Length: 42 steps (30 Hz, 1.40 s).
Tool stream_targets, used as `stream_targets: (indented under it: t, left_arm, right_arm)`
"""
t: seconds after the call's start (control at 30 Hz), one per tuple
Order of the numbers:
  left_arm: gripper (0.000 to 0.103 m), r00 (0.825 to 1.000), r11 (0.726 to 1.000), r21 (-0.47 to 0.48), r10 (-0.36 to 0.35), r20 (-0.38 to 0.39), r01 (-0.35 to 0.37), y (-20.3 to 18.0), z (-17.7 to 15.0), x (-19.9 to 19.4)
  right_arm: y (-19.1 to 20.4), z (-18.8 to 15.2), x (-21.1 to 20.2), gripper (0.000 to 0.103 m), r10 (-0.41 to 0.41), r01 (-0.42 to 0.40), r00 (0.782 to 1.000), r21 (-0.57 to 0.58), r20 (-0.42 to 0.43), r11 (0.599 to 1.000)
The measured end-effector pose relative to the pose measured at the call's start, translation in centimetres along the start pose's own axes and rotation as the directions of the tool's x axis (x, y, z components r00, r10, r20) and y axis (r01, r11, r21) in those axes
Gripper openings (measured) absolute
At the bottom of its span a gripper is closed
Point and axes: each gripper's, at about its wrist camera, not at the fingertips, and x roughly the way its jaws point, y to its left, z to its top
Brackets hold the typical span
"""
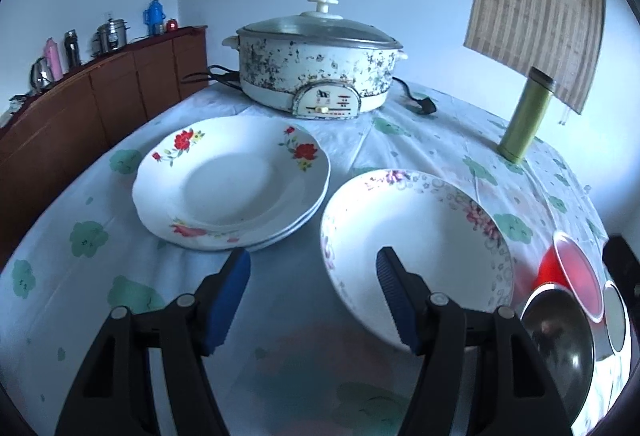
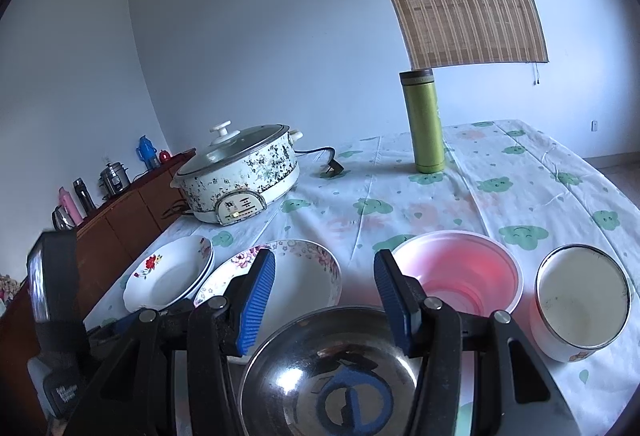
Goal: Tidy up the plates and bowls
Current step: 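Move the right gripper toward the pink-floral white bowl rim, then close the right gripper on the pink-floral bowl rim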
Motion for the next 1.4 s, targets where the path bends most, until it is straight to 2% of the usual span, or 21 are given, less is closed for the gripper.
stream_targets:
  t: [0.1,0.3,0.5,0.93,1.07,1.27,1.4]
  left_arm:
    - [0.065,1.0,0.999,-0.026,0.019,-0.008,-0.019,-0.3,0.3,0.3]
    - [0.065,0.996,0.997,-0.082,-0.013,-0.092,0.005,0.6,-0.3,2.3]
    - [0.065,0.997,0.997,-0.072,-0.032,-0.076,0.026,1.0,-0.2,2.2]
    - [0.061,0.988,0.995,-0.083,-0.074,-0.135,0.063,0.9,-0.5,3.6]
    - [0.057,0.987,0.995,-0.067,-0.079,-0.138,0.071,0.5,-0.5,3.8]
    - [0.057,0.982,0.992,-0.086,-0.103,-0.156,0.09,0.7,-0.4,4.1]
    - [0.052,0.977,0.989,-0.099,-0.129,-0.172,0.113,0.7,-0.4,4.5]
  right_arm:
    - [-0.1,0.0,0.1,0.055,0.002,-0.002,1.0,0.007,-0.005,1.0]
    - [-0.1,-0.3,0.4,0.054,0.004,-0.003,1.0,0.008,-0.017,1.0]
    - [0.0,-1.0,1.4,0.054,0.008,-0.009,0.999,-0.006,-0.042,1.0]
    - [0.4,-1.1,2.4,0.054,0.028,-0.031,0.996,-0.024,-0.09,0.999]
    - [-0.2,-0.5,3.1,0.054,0.045,-0.041,0.988,0.029,-0.151,0.999]
    - [0.2,2.0,4.4,0.054,0.052,-0.051,0.97,0.008,-0.237,0.999]
    - [0.1,3.7,7.1,0.054,0.051,-0.052,0.941,0.006,-0.333,0.999]
